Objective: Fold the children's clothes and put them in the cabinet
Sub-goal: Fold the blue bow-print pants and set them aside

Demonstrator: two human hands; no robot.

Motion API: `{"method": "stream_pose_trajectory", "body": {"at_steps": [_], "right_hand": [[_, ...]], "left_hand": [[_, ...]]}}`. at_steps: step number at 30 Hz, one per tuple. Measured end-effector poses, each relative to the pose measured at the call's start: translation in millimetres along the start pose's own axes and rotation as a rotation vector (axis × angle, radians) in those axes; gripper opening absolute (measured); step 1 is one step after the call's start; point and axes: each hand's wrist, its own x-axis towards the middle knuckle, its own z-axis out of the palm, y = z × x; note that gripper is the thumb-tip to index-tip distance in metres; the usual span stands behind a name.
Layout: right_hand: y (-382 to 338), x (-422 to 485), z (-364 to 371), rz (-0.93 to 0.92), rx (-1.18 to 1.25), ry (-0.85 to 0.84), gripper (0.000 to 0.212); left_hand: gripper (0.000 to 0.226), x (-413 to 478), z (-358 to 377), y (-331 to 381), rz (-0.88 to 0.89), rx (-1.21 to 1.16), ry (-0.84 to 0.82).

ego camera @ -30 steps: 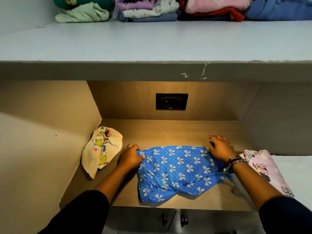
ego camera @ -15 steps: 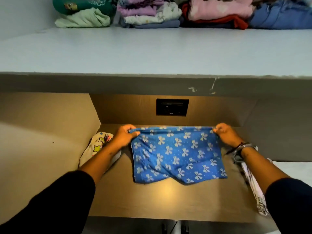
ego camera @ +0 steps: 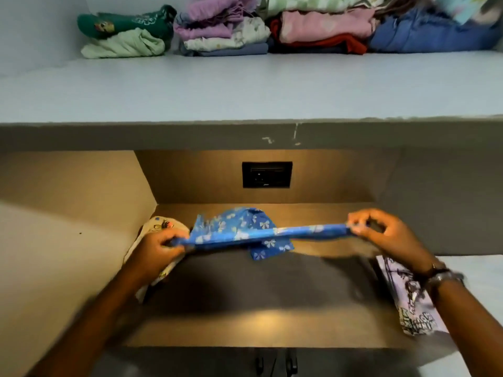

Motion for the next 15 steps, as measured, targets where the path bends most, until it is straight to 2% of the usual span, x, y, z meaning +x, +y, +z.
{"method": "stream_pose_trajectory", "body": {"at_steps": [4,8,12,15], "right_hand": [[43.8,-69.4,31.1,0.14,-0.058,-0.226,0.022],[74.9,-108.6,57.4,0.072,-0.264,-0.377,0.028],[81.3,-104.8,62.4,0.017,-0.413,-0.317,0.027],[77.1,-95.9,67.3,-0.078,-0.563,-0.291,0.018]], "left_hand": [[0.032,-61.2,6.6,-52.4,-0.152,0.104,-0.2],[0.026,-99.3,31.8,-87.1,-0.071,0.373,-0.487],[0.013,-97.3,40.9,-91.5,0.037,0.564,-0.477],[0.018,-87.0,45.0,-93.0,0.104,0.633,-0.428]]}}
